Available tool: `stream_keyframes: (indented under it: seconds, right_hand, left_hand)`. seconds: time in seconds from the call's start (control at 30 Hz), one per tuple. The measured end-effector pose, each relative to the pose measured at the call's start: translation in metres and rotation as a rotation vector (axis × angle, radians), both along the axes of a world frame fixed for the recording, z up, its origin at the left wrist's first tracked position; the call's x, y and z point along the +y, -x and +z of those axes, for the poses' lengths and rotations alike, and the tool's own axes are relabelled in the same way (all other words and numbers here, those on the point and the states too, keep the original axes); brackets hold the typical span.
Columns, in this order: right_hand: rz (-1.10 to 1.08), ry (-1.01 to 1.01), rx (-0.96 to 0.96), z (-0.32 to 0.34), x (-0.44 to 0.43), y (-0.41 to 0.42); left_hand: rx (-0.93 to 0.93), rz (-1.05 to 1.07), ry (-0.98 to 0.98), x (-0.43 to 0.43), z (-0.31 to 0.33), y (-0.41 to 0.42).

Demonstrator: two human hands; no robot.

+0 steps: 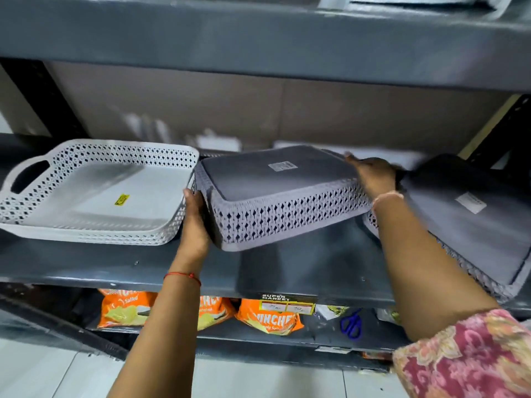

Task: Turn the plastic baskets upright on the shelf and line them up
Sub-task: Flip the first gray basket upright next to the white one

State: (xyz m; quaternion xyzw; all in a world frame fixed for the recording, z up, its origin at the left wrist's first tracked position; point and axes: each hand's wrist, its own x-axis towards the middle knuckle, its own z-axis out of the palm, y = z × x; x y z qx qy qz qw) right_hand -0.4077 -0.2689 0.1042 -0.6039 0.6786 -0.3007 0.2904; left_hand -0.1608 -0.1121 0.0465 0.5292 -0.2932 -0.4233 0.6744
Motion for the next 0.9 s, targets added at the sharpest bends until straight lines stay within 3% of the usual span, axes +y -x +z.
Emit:
stream_keyframes:
  seconds: [0.1, 0.2, 0.4, 0.53, 0.7, 0.9]
  right_hand:
    - [0.002, 0.180, -0.318, 0.020, 0.005, 0.013]
    - [-0.043, 0.185, -0.555, 0.028, 0.009, 0.014]
    - [0.013, 0.161, -0.783, 0.047, 0.012, 0.028]
    - [0.001, 0.223, -1.065, 0.056, 0.018, 0.034]
    - [-0.094, 0.307, -1.082, 0.036, 0.033, 0.022]
    - [-0.045, 0.201, -0.848, -0.016, 0.050, 0.002]
  left_hand:
    - [-0.034, -0.012, 0.002, -0.004, 0.018, -0.018]
    - [0.026, 0.053, 0.049, -0.009, 0.031, -0.030]
    - [-0.021, 0.117, 0.155, -0.012, 0.052, -0.054]
    - [-0.053, 0.115, 0.169, -0.015, 0.063, -0.060]
    - [-0.050, 0.092, 0.124, -0.024, 0.057, -0.070]
    - [-0.004, 0.149, 0.094, -0.020, 0.030, -0.047]
